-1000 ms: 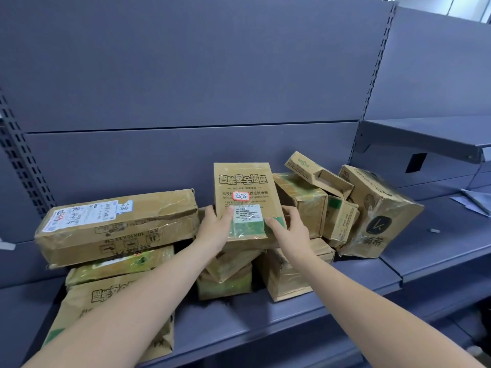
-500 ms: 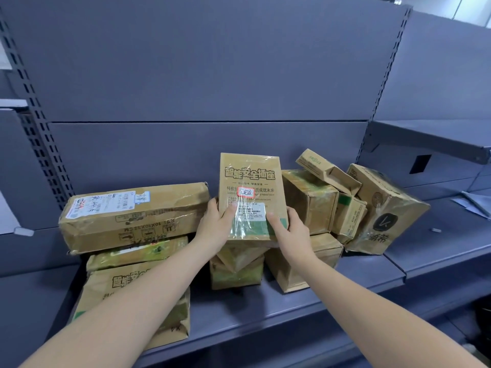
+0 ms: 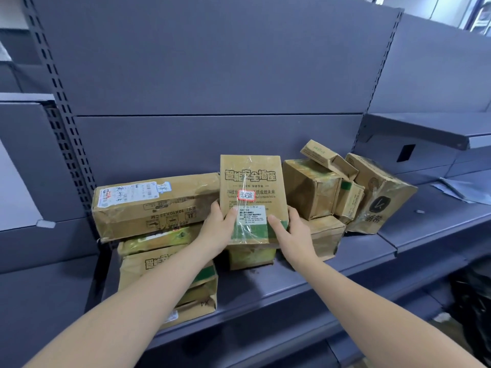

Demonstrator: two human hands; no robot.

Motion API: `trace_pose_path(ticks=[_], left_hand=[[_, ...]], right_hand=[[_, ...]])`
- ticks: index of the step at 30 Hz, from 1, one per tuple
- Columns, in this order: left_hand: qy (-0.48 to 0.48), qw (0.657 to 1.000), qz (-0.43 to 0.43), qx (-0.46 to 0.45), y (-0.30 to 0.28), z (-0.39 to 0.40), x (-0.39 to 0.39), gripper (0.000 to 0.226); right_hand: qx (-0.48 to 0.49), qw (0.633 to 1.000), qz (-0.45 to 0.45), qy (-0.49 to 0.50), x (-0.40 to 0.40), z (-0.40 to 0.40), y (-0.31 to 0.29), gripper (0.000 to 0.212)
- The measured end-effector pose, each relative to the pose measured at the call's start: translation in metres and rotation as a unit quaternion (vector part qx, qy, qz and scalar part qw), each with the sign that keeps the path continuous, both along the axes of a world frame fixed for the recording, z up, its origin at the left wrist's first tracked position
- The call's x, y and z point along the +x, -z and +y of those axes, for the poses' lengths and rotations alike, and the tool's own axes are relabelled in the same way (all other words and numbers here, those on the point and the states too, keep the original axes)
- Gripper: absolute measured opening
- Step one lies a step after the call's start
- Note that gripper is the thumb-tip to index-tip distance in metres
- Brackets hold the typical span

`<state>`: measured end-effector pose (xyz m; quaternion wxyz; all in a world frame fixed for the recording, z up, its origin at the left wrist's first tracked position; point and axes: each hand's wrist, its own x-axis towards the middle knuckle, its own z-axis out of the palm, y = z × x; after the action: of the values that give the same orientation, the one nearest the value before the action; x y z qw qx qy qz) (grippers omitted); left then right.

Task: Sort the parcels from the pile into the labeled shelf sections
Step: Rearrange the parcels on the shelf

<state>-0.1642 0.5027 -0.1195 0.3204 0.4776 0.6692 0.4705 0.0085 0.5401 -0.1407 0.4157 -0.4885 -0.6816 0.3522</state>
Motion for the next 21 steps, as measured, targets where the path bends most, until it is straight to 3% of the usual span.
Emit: trace_pose_path(ticks=[12, 21], left_hand=[[0.022, 1.000, -0.008, -0.019, 0.010, -0.083, -0.030, 0.054], [0.039, 0.997, -0.021, -0.058, 0.024, -0.125, -0.044, 0.057]], right_hand=[[-0.002, 0.999, -0.023, 0.030, -0.031, -0.086, 0.018, 0.043], [-0.024, 0.999, -0.035, 0.019, -0.043, -0.129, 0.030, 0.043]])
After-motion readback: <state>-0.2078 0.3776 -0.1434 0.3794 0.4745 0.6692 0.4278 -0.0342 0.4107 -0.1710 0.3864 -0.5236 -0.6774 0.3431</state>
